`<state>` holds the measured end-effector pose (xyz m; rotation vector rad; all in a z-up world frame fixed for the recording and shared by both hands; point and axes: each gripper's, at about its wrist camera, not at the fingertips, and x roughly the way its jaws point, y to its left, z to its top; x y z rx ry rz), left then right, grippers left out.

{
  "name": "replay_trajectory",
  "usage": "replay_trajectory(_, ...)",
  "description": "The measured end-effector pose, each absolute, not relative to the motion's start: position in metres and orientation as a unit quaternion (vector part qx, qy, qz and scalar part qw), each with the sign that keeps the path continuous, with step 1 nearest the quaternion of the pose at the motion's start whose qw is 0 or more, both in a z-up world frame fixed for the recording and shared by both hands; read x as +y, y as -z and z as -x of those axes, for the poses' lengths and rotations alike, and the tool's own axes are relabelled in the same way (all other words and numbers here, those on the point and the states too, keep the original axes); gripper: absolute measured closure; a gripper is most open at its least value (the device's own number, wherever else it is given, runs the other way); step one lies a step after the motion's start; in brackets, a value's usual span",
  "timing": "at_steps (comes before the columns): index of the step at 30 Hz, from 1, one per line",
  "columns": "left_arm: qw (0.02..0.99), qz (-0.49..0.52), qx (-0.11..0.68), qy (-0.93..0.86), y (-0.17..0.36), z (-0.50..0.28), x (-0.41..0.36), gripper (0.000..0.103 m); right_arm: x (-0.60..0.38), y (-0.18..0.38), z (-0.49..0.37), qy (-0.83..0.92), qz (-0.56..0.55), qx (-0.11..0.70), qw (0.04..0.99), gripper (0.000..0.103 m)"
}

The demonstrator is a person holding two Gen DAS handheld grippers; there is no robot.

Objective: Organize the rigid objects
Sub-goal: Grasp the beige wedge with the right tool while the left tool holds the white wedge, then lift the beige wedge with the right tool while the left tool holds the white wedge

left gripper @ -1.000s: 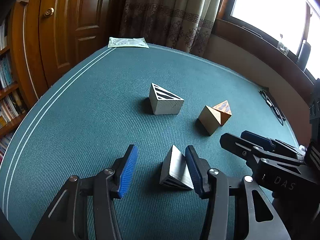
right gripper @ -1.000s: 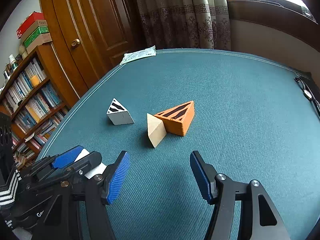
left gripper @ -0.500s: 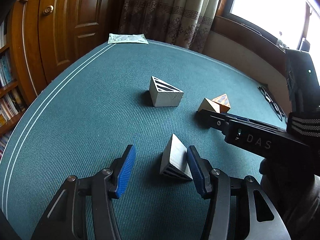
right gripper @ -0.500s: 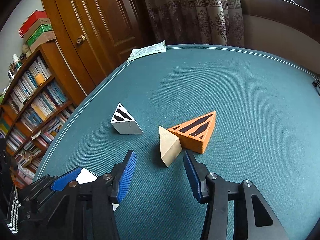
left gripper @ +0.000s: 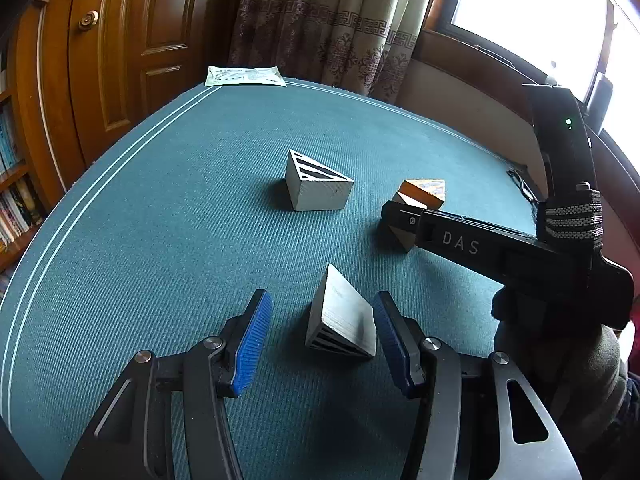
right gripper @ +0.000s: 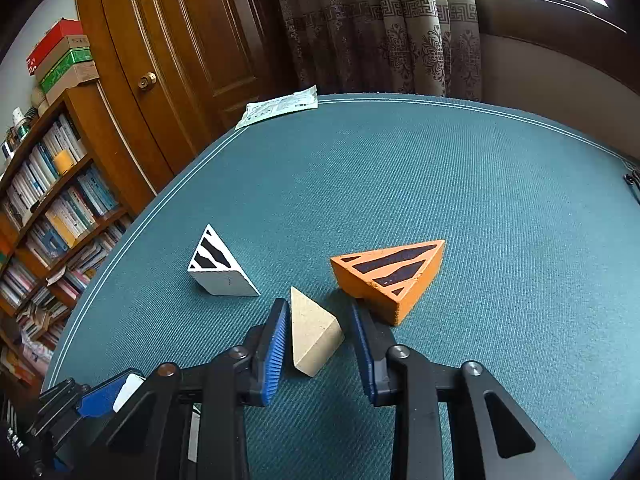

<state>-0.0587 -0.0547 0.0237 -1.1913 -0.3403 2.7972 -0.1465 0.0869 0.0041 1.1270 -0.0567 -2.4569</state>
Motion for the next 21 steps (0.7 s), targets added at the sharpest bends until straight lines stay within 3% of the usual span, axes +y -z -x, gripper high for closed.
replay_trajectory(12,0.037,0.403,-0.117,-0.907,-0.02,0.062,-0.054,0.048,0.084,-0.003,0.128,0.887,-0.4,-0.003,0.232,0.083)
replay_trajectory(15,0.026,0.4,-0.125,-0.908,-0.02,0.064,-0.054,0.041,0.088,-0.002,0.124,0.886,-0.403,-0.008,0.229,0.083)
replay_trajectory(21,0.013,0.399,-0.16,-0.903,-0.021,0.074,-0.058,0.04,0.098,-0.001,0.113,0.889,-0.403,-0.028,0.213,0.083)
